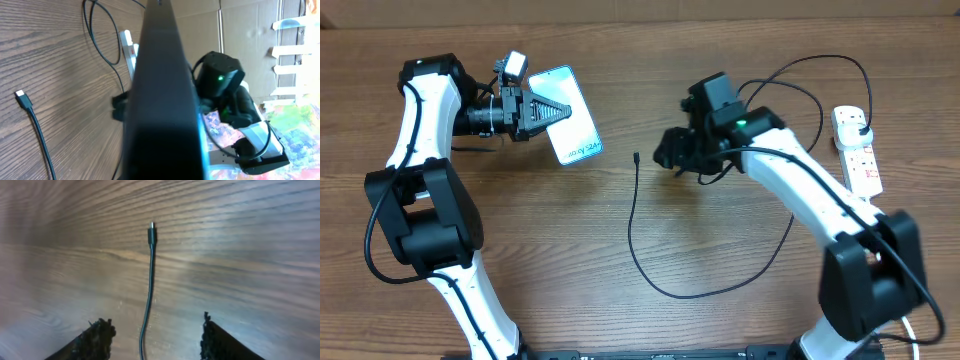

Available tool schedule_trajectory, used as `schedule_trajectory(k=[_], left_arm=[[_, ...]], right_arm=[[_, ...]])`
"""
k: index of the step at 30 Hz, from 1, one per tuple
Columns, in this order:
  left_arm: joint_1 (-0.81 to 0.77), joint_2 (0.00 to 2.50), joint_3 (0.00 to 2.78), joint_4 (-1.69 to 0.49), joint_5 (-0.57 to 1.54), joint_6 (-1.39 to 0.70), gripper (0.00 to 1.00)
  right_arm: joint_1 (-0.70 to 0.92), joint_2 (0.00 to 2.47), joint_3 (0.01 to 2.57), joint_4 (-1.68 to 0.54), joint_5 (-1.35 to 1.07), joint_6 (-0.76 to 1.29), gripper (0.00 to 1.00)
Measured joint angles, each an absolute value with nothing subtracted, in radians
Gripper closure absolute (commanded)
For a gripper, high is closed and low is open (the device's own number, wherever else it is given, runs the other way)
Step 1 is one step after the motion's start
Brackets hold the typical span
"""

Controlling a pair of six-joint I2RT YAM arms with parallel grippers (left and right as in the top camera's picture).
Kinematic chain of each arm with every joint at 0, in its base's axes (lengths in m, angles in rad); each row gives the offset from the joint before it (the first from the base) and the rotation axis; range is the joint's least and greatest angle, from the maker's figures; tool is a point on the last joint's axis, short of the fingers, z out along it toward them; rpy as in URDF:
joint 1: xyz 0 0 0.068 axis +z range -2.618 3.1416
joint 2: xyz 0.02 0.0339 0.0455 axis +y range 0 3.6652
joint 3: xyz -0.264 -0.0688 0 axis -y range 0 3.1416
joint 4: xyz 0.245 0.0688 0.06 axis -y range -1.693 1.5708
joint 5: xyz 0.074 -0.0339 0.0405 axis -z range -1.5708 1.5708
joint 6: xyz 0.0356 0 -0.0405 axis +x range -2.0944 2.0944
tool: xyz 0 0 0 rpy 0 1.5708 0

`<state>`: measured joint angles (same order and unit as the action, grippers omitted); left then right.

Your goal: Plug charger to phone and switch on socket

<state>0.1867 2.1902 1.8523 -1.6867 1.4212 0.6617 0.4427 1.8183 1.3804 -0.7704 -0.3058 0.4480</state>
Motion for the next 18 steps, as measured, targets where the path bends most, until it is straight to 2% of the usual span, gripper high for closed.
schedule_trajectory(k=[8, 18], left_arm=[[0.184, 2.190, 1.852, -1.687, 1.421, 0.662, 0.96], [0.171, 2.190, 1.852, -1.687, 1.421, 0.662, 0.96]], right_arm=[[0.519, 1.924, 1.380, -0.604, -0.296, 0.482, 0.53], [0.525, 2.003, 1.381, -0.521, -0.277, 0.501, 0.65]])
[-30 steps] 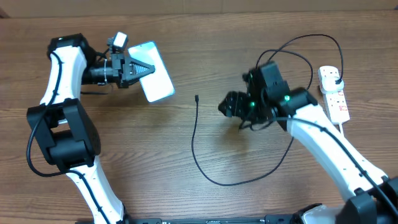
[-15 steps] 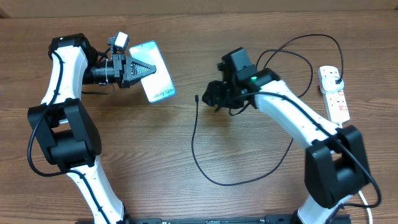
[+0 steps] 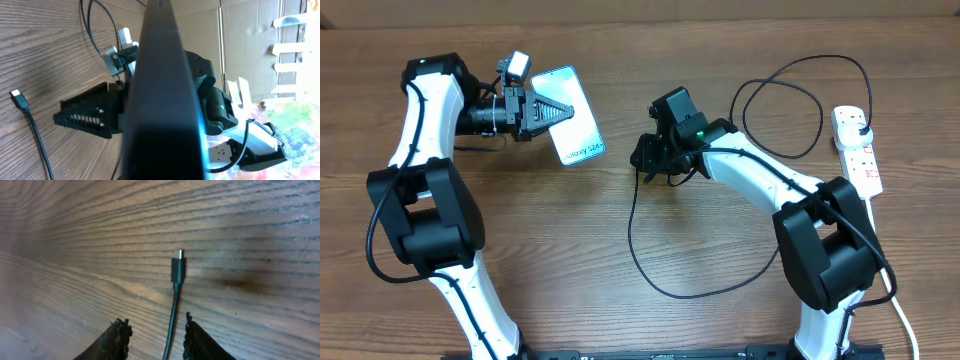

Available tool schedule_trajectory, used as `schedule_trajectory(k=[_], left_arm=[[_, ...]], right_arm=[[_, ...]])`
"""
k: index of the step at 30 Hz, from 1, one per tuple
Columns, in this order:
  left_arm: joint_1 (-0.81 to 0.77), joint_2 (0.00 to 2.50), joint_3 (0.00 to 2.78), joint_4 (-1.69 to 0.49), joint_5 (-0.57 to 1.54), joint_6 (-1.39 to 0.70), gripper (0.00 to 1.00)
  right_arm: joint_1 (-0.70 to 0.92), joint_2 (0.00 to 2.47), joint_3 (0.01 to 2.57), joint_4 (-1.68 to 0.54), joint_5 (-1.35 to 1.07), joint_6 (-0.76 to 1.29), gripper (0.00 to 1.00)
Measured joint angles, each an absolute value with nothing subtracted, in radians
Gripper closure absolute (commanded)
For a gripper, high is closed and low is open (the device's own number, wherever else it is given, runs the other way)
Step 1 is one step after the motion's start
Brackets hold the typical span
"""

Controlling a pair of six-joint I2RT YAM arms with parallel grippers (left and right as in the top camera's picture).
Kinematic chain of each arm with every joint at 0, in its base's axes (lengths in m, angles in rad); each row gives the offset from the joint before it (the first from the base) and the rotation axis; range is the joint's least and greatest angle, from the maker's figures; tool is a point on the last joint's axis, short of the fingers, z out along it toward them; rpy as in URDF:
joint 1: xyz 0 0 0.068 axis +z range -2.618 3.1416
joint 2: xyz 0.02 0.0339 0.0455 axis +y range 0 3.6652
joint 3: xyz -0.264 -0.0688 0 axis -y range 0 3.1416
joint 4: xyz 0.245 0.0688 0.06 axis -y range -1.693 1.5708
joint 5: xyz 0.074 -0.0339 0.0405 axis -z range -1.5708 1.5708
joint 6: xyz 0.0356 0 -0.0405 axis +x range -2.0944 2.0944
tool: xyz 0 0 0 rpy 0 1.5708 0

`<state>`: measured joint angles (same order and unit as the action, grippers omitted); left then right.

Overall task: Plug charger to phone and switch on socket
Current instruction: 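Lower the right gripper and grasp the black cable's USB-C plug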

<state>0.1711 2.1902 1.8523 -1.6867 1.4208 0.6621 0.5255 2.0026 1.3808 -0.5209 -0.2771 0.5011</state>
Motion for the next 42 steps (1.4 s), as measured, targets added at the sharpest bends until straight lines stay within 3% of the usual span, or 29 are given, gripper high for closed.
schedule_trajectory(k=[10, 36, 42], left_arm=[[0.170, 2.190, 1.852, -1.686, 1.421, 0.662, 0.96], [0.170, 2.190, 1.852, -1.687, 1.421, 0.662, 0.96], [0.170, 2.190, 1.852, -1.687, 1.421, 0.662, 0.96]], right_arm=[[0.567, 2.046, 1.381, -0.501, -0.178, 0.497, 0.72], [0.606, 2.102, 1.389, -0.449, -0.060, 0.524, 0.74], [0.633, 2.105, 1.390, -0.450, 0.019, 0.542, 0.83]])
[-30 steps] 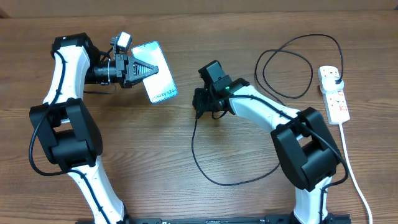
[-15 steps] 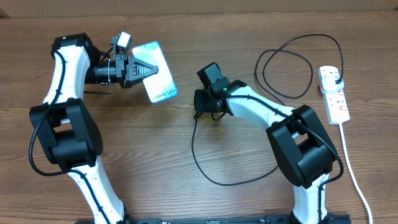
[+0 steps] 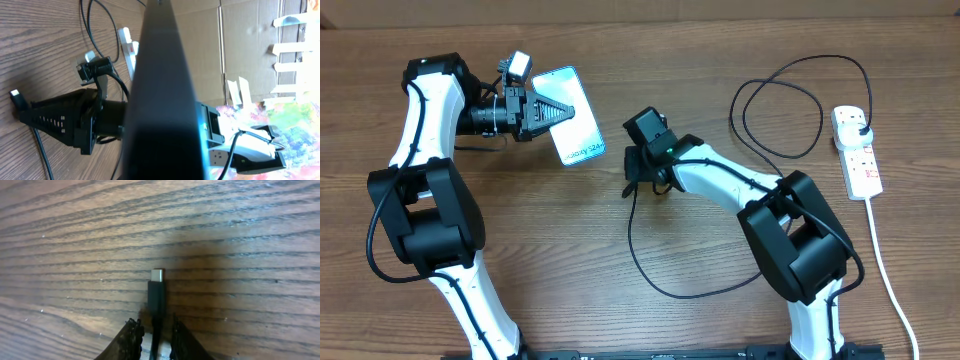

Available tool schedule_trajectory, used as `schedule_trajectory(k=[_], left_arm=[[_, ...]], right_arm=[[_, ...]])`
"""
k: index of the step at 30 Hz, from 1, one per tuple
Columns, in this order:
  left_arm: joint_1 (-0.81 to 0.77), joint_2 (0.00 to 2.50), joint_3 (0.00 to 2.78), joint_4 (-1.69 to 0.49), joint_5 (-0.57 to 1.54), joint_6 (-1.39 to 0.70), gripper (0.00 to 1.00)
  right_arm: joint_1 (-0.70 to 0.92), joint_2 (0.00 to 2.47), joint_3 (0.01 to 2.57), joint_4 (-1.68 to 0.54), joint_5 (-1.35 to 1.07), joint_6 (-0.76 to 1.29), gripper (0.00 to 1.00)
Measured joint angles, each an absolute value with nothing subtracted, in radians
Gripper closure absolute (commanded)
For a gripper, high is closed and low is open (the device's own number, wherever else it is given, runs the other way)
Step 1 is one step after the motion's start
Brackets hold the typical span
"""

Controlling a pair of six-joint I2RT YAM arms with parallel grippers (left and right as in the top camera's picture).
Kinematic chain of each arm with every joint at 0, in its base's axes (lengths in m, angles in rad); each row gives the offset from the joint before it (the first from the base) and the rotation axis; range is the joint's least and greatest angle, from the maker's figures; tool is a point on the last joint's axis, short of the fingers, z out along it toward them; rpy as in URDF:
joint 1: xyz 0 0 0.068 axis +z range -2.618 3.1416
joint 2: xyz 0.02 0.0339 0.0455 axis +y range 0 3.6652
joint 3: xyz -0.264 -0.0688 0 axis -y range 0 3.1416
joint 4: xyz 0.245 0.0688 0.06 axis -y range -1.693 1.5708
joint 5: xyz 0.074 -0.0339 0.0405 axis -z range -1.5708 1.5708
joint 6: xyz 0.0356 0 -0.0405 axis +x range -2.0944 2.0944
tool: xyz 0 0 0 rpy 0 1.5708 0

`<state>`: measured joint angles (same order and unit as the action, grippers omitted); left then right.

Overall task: Plug charger to phone and switch on socket
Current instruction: 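Lower the right gripper and grasp the black cable's USB-C plug, then lift the plug with the right gripper and carry it toward the phone's bottom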

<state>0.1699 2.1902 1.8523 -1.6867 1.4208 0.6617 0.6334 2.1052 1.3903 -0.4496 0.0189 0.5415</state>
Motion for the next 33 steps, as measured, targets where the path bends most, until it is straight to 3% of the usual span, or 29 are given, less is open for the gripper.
schedule_trajectory(k=[5, 11, 19, 24, 33], left_arm=[[0.170, 2.190, 1.852, -1.687, 1.421, 0.661, 0.96], [0.170, 2.190, 1.852, -1.687, 1.421, 0.661, 0.96], [0.170, 2.190, 1.852, -1.687, 1.421, 0.661, 0.96], [0.170, 2.190, 1.852, -1.687, 1.421, 0.661, 0.96], [0.170, 2.190, 1.852, -1.687, 1.421, 0.661, 0.96]], right_arm=[[0.641, 2.106, 1.400, -0.500, 0.073, 0.605, 0.96], [0.636, 2.106, 1.411, -0.547, 0.065, 0.645, 0.96], [0.535, 2.108, 1.420, -0.584, -0.137, 0.653, 0.96], [0.454, 2.109, 1.420, -0.580, -0.287, 0.582, 0.96], [0.446, 2.000, 1.420, -0.616, -0.418, 0.437, 0.96]])
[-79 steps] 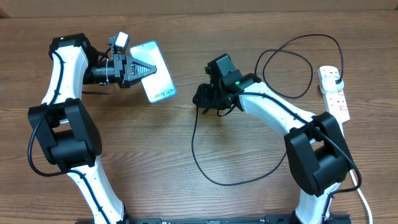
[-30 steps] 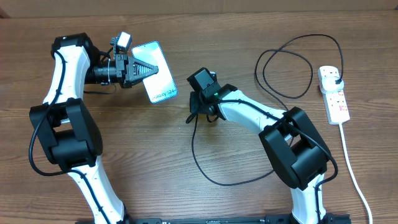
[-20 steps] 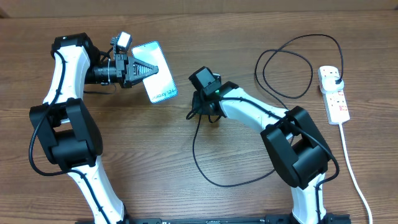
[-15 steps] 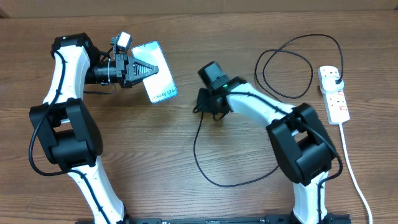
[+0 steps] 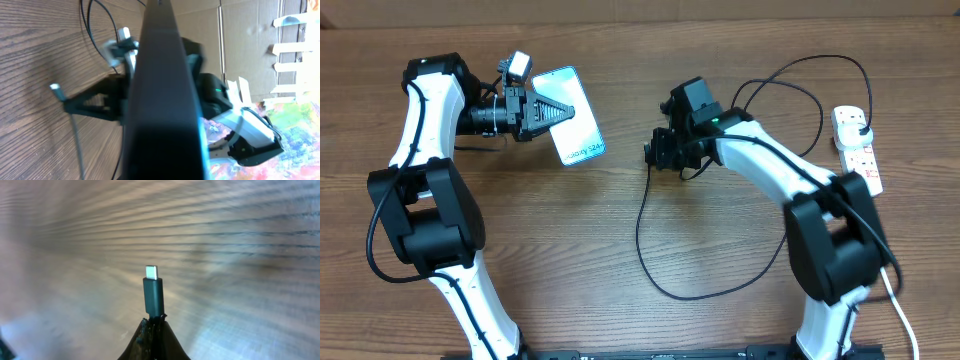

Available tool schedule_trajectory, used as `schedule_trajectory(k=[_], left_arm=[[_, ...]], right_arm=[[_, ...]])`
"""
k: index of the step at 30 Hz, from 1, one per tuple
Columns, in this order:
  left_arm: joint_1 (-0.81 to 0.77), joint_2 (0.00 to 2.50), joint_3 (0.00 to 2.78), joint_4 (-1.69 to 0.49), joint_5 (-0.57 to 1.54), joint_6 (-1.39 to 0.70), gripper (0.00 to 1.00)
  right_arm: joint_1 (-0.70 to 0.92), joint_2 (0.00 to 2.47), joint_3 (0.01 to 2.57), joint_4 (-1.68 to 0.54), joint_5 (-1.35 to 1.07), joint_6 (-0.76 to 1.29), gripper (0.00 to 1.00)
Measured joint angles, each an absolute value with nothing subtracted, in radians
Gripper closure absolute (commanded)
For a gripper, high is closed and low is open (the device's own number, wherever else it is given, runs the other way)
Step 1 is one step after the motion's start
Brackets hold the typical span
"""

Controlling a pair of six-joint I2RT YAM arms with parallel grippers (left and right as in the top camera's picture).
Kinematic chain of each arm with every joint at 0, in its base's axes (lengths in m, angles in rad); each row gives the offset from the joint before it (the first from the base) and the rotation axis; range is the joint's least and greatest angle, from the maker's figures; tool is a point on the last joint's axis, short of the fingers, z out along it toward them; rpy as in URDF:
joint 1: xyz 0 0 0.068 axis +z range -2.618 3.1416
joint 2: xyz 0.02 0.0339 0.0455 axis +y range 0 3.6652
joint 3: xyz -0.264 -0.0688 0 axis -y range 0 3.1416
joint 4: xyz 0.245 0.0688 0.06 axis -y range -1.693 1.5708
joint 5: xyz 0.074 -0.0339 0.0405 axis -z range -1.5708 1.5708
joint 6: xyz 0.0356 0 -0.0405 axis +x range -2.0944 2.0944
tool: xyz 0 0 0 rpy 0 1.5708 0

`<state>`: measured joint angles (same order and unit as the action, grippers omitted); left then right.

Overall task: Plug charger to phone and switch on socket
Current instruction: 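Lift the plug with the right gripper and carry it toward the phone's bottom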

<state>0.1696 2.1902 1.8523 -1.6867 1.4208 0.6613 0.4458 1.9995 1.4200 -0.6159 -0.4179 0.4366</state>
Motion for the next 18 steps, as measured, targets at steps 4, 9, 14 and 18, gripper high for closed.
schedule_trajectory(k=[4, 9, 14, 18], left_arm=[[0.170, 2.190, 1.852, -1.687, 1.421, 0.661, 0.96], [0.170, 2.190, 1.852, -1.687, 1.421, 0.661, 0.96], [0.170, 2.190, 1.852, -1.687, 1.421, 0.661, 0.96], [0.169, 2.190, 1.852, -1.687, 1.421, 0.658, 0.96]], right_arm=[[0.446, 1.905, 1.420, -0.655, -0.443, 0.393, 0.96], [0.446, 1.890, 1.420, -0.704, -0.497, 0.348, 0.96], [0.445, 1.889, 1.420, -0.705, -0.595, 0.295, 0.96], [0.439, 1.860, 1.420, -0.718, -0.651, 0.278, 0.96]])
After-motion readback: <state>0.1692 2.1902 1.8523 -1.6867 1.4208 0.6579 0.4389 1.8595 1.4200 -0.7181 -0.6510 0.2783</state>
